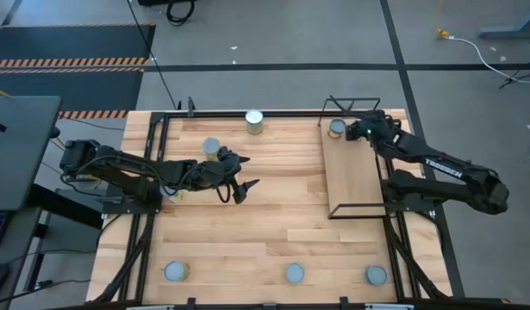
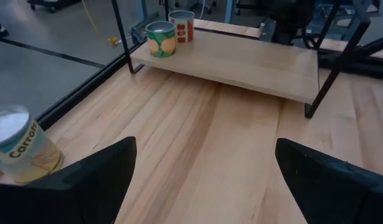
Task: Pick and place cans onto a shelf
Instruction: Put the canned carrots on the shelf
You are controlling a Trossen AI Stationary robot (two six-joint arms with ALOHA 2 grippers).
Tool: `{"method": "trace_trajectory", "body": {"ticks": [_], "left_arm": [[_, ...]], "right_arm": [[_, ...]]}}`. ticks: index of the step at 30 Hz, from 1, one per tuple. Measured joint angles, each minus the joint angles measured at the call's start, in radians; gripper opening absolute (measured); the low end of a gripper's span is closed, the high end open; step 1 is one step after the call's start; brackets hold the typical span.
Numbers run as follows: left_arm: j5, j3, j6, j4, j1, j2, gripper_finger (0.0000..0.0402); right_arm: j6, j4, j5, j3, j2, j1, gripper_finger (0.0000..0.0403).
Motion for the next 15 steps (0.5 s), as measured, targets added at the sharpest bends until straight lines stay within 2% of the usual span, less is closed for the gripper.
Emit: {"method": "trace_trajectory", "body": {"ticks": [5, 8, 15], "left_arm": [[-0.012, -0.009, 0.001, 0.011, 0.002, 0.009, 0.0389], [-0.064, -0.01, -0.05, 0.016, 0.017, 0.015, 0.0389], [-0.084, -0.011, -0.06, 0.071, 0.129, 0.07, 0.0389]], "right_arm": [[-0.108, 0.107, -0.011, 0.02, -0.041, 0.162, 0.0348], [-0.225, 0.21, -0.047, 0.021, -0.049, 0.252, 0.0348], [-0.399, 0.393, -0.164, 0.021, -0.05, 0.412, 0.0348]]}}
